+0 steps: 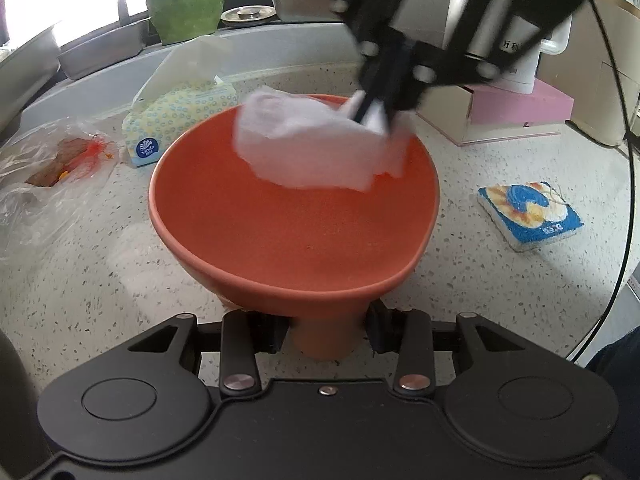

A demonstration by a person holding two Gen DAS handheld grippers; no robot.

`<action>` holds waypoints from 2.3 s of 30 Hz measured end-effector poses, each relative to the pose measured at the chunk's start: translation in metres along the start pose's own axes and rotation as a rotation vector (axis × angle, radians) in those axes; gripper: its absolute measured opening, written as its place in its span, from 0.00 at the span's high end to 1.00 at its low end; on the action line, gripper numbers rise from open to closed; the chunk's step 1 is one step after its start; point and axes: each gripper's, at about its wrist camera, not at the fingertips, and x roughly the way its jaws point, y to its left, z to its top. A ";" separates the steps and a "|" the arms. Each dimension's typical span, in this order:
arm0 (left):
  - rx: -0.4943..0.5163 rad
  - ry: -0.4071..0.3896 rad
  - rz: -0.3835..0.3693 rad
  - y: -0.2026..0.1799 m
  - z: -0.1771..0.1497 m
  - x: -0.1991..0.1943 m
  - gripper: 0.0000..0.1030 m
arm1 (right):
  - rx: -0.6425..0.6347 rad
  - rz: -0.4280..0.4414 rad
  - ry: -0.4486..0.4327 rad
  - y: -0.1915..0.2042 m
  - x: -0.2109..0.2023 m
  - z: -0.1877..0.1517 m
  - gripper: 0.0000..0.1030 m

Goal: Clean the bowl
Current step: 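Wipe the bowl's inner surface with the tissue in the right gripper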

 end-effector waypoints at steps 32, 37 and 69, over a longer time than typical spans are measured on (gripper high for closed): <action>0.014 0.014 0.049 -0.012 0.015 -0.004 0.63 | 0.215 -0.133 -0.113 -0.019 0.046 0.000 0.98; 0.014 0.015 0.050 -0.013 0.016 -0.004 0.63 | 0.219 -0.070 -0.139 0.004 0.043 0.001 0.98; 0.040 0.013 0.052 -0.016 0.007 -0.008 0.63 | 0.357 -0.194 -0.147 0.025 0.011 -0.023 0.97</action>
